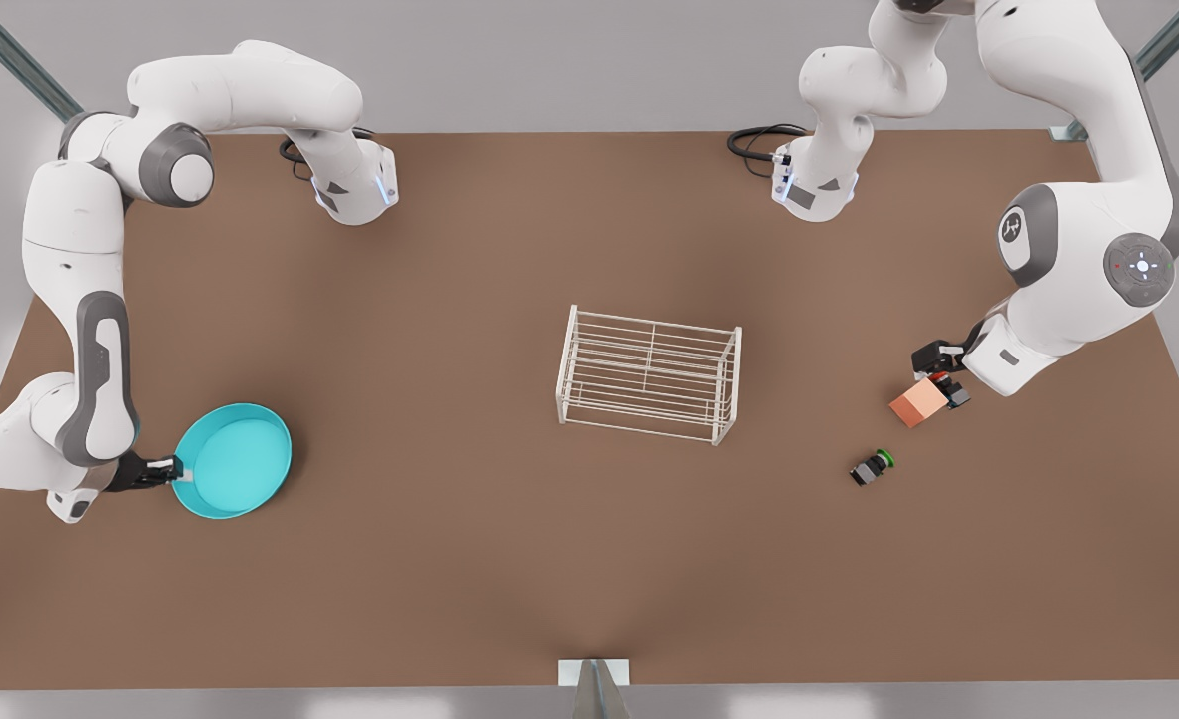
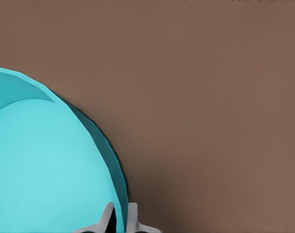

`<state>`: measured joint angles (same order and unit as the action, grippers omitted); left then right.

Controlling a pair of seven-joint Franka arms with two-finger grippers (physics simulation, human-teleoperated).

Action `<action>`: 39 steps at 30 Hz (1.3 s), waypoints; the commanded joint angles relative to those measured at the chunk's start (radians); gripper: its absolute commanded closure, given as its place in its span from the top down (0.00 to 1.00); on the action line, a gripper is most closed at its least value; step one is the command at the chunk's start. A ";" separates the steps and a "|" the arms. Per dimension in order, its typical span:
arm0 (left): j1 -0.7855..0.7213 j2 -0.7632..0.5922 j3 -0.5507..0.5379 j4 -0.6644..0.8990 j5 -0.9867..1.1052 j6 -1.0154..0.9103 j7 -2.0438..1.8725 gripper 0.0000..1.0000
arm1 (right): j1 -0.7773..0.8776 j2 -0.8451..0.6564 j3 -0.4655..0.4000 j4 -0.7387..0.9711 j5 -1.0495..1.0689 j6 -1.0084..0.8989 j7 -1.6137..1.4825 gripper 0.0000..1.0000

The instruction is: Place the plate on the shelf with right arm and place the red button switch in the plate with left arm

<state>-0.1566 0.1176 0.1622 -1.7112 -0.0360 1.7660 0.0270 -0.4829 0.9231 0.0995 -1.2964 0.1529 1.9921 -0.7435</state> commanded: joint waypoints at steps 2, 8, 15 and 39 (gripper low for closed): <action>0.000 -0.001 0.000 0.001 0.001 0.000 0.007 1.00 | 0.000 -0.006 0.009 0.002 0.002 -0.027 -0.086 0.21; -0.001 -0.001 -0.004 0.071 0.014 -0.143 -0.006 1.00 | -0.016 -0.036 0.037 0.003 0.027 -0.116 -0.088 0.20; 0.292 0.096 0.019 -0.027 0.062 0.035 0.083 1.00 | -0.005 -0.168 0.111 -0.001 0.145 -0.312 -0.065 0.20; 0.382 0.149 0.020 -0.631 -0.047 0.914 -0.111 1.00 | 0.626 -0.351 0.296 0.008 0.142 -0.317 1.055 0.20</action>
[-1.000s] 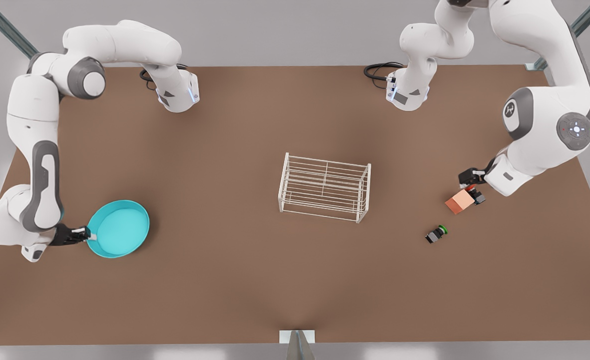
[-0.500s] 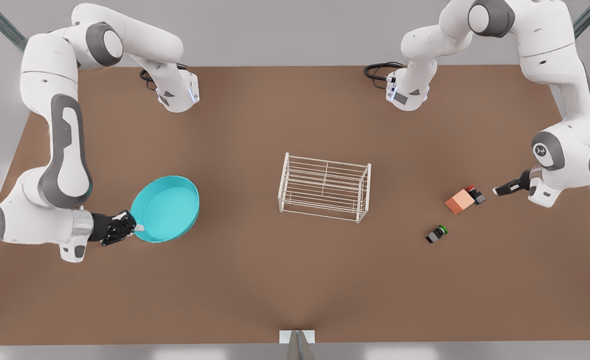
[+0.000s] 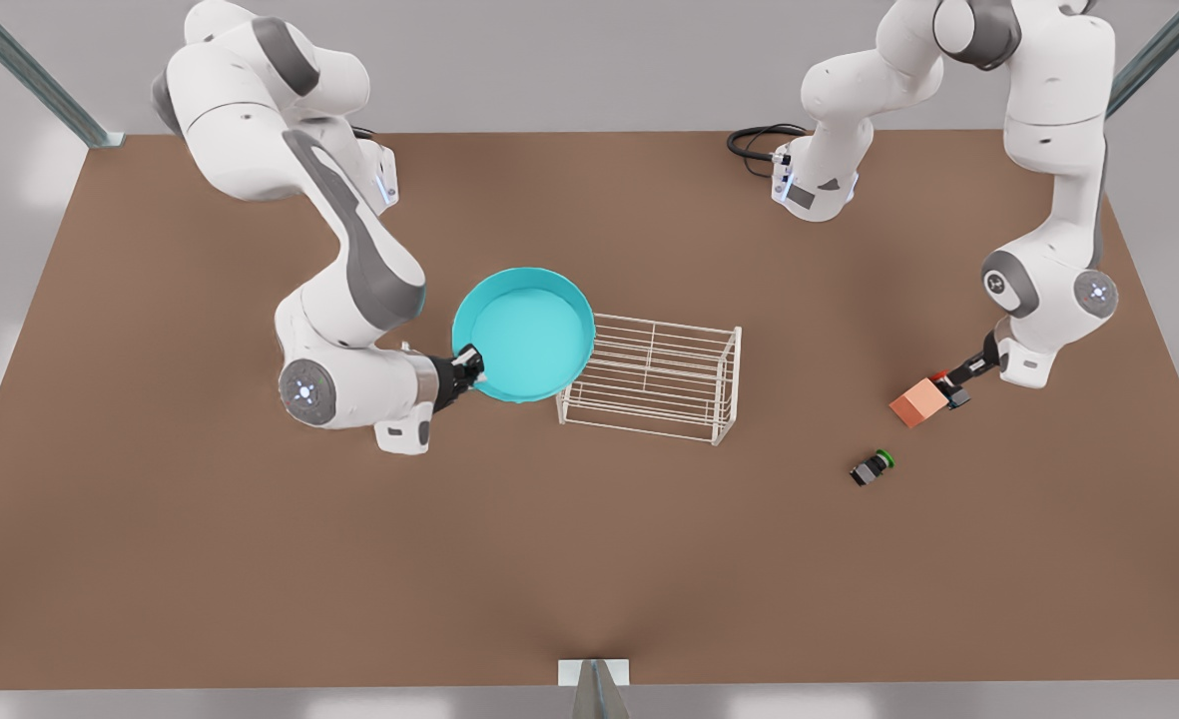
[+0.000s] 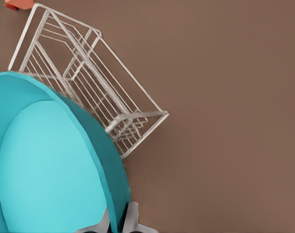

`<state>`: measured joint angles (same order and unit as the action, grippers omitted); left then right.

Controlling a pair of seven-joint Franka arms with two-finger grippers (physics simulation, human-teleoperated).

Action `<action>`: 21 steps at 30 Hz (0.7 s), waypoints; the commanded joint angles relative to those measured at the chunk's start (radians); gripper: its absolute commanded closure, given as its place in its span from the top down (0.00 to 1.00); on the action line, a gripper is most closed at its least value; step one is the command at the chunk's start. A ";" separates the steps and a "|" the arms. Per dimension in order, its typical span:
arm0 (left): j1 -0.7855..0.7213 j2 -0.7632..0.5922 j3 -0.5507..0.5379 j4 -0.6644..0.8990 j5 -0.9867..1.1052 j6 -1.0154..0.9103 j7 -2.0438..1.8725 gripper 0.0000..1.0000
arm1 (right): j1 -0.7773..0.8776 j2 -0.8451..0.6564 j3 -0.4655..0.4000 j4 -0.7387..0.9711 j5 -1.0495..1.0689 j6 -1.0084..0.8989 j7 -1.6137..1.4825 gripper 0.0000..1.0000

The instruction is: Place the plate on the shelf with right arm and place the red button switch in the plate with left arm

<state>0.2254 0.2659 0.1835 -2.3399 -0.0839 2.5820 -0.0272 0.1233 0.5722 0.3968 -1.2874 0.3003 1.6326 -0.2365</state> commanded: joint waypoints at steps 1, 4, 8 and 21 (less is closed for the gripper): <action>0.000 0.001 0.001 -0.007 0.001 0.104 -0.057 1.00 | 0.042 0.012 -0.001 0.005 -0.007 0.067 0.582 0.20; 0.000 0.012 0.001 -0.013 0.001 0.121 -0.051 1.00 | 0.114 0.058 -0.003 0.011 -0.009 0.151 0.666 0.21; -0.001 0.053 -0.001 -0.022 0.001 0.182 -0.050 1.00 | 0.170 0.120 -0.006 0.074 -0.007 0.254 0.790 0.21; -0.006 0.087 -0.004 -0.029 -0.020 0.208 -0.054 1.00 | 0.256 0.176 -0.007 0.014 0.014 0.368 0.844 0.21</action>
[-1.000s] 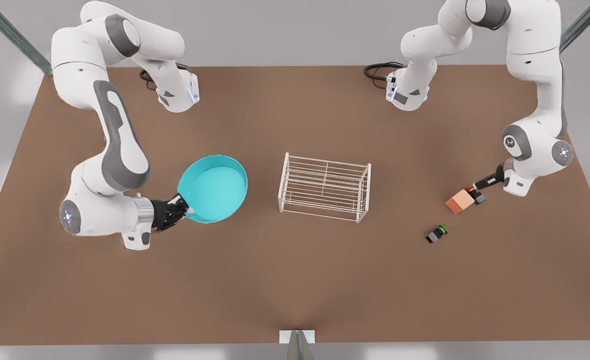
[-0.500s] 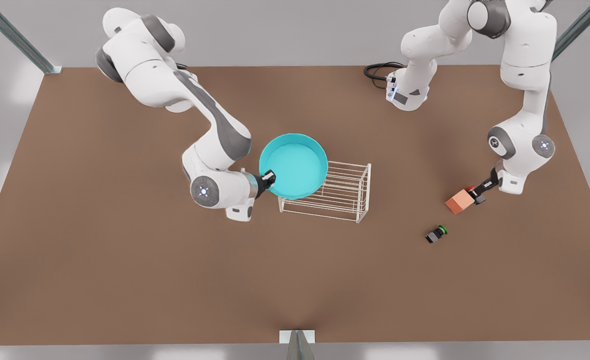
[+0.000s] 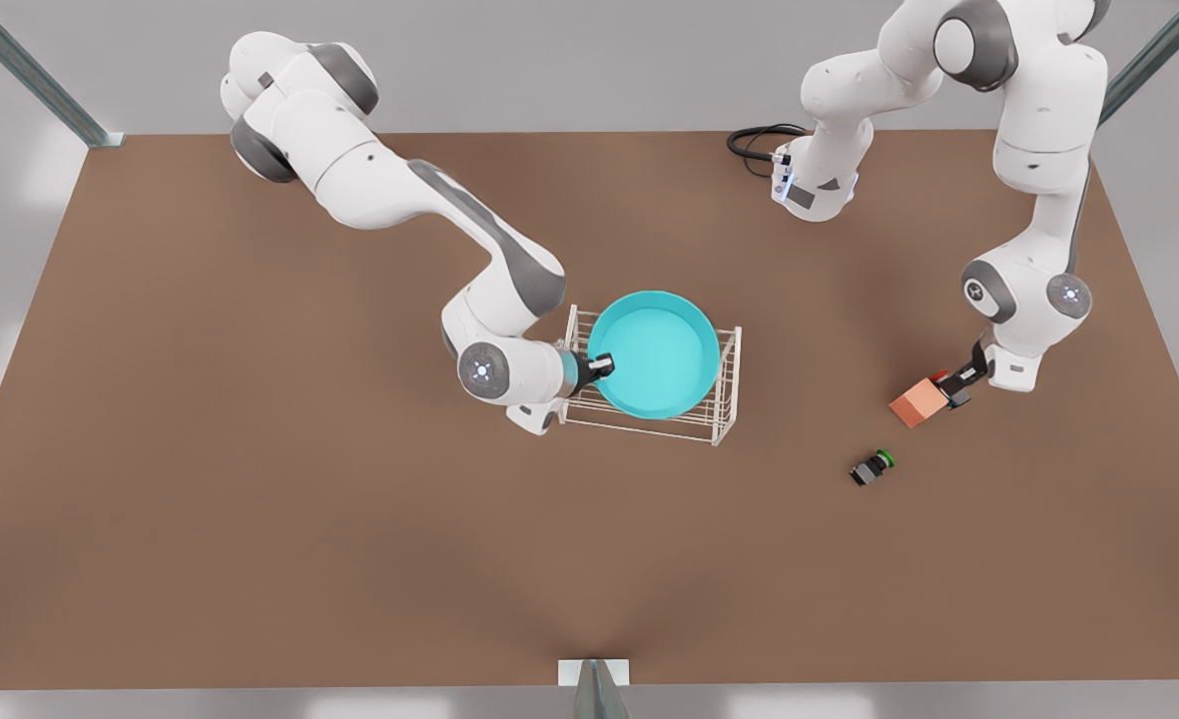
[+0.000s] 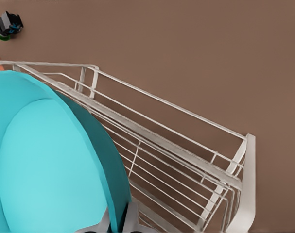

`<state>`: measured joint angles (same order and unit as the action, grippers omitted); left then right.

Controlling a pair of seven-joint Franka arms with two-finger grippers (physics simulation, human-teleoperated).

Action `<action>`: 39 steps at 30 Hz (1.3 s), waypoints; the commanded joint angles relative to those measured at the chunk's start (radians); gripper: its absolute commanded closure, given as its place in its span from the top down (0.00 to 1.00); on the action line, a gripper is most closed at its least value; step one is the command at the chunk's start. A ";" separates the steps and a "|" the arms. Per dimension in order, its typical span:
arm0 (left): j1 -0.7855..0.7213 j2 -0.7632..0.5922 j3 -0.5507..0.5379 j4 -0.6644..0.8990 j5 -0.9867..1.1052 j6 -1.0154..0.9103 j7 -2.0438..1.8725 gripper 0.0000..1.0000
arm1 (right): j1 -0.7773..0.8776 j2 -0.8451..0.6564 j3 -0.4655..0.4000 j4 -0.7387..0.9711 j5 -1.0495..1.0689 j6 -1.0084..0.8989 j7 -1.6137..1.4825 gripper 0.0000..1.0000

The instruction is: Place the plate on the shelf with right arm and place the red button switch in the plate with left arm

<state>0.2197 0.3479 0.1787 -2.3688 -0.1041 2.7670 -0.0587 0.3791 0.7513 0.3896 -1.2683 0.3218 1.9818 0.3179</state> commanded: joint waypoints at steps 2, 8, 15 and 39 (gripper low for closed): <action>0.000 0.011 -0.001 0.000 0.000 0.034 -0.024 1.00 | -0.009 -0.004 0.000 -0.016 -0.007 -0.017 0.268 0.21; 0.003 0.049 -0.001 0.002 -0.016 0.079 -0.024 1.00 | -0.013 -0.010 0.002 -0.028 -0.006 -0.017 0.256 1.00; 0.003 0.069 -0.001 0.002 -0.019 0.111 -0.016 1.00 | -0.140 -0.190 -0.024 0.075 -0.006 -0.181 0.254 1.00; -0.026 -0.239 -0.228 0.480 0.098 -0.882 -0.366 0.29 | -0.480 -0.517 -0.270 -0.352 -0.270 -0.196 -0.017 1.00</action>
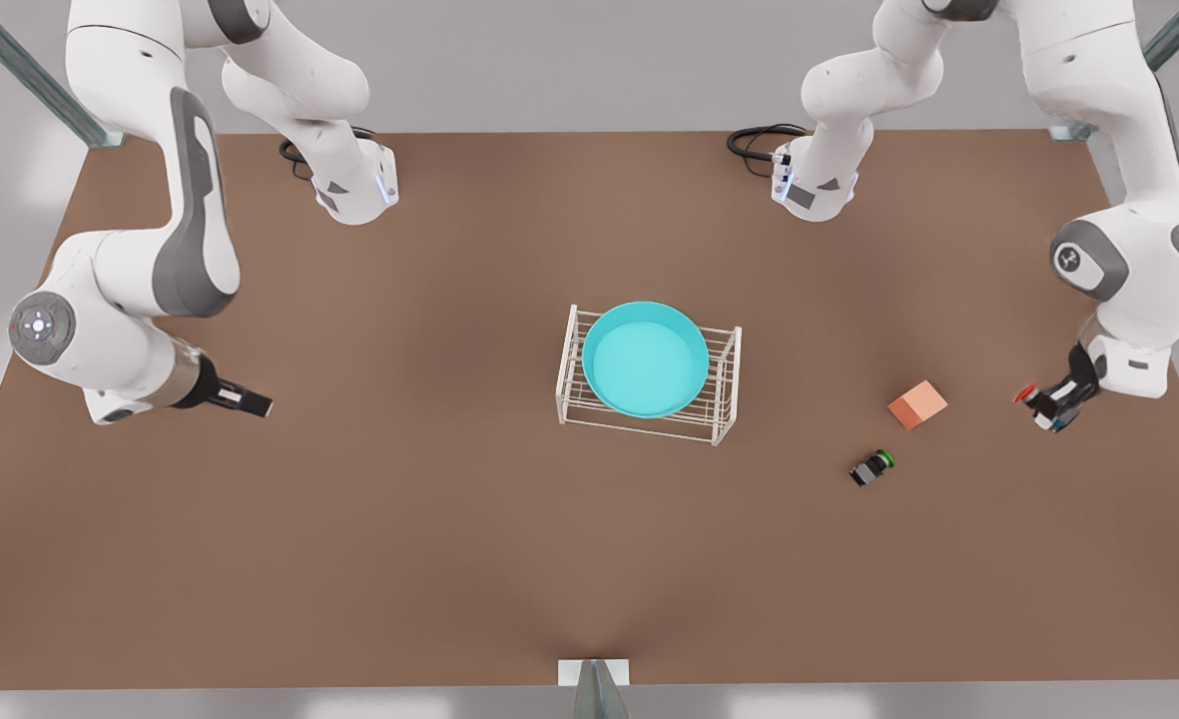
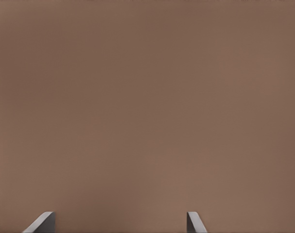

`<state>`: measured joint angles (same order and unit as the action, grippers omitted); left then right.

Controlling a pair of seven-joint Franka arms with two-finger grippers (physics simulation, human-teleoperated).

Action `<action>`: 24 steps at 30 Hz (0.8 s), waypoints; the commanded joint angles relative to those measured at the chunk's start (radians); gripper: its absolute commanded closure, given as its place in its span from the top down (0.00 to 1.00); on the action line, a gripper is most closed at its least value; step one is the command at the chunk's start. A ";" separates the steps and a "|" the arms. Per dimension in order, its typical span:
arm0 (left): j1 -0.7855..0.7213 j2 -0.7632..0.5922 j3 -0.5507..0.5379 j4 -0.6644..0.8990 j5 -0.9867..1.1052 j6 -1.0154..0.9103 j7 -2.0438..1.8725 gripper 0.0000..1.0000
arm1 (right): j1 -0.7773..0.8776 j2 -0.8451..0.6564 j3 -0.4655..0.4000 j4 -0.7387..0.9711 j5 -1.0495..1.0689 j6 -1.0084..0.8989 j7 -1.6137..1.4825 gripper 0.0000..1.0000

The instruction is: Place the plate on the shelf with right arm and place the red button switch in the plate with left arm

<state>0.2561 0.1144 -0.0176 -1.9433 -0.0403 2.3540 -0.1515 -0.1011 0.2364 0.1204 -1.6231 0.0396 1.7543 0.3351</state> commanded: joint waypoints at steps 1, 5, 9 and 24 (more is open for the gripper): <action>-0.063 -0.006 -0.143 0.102 0.034 -0.513 -0.440 0.28 | 0.000 0.001 -0.001 0.005 0.008 0.031 -0.036 1.00; -0.147 0.089 -0.515 0.288 -0.003 -0.521 -1.218 0.27 | 0.000 0.001 -0.001 0.006 0.006 0.030 -0.036 1.00; -0.475 0.246 -0.515 0.345 0.065 -0.358 -1.570 0.25 | 0.000 0.003 -0.001 0.006 0.005 0.024 -0.037 1.00; -0.405 0.206 -0.510 0.260 0.275 -0.409 -1.463 1.00 | -0.008 0.003 -0.002 0.016 0.006 0.008 -0.039 1.00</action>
<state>-0.1563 0.3280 -0.5280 -1.6860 0.2304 2.0165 -1.2730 -0.1090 0.2403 0.1179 -1.6079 0.0447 1.7661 0.3076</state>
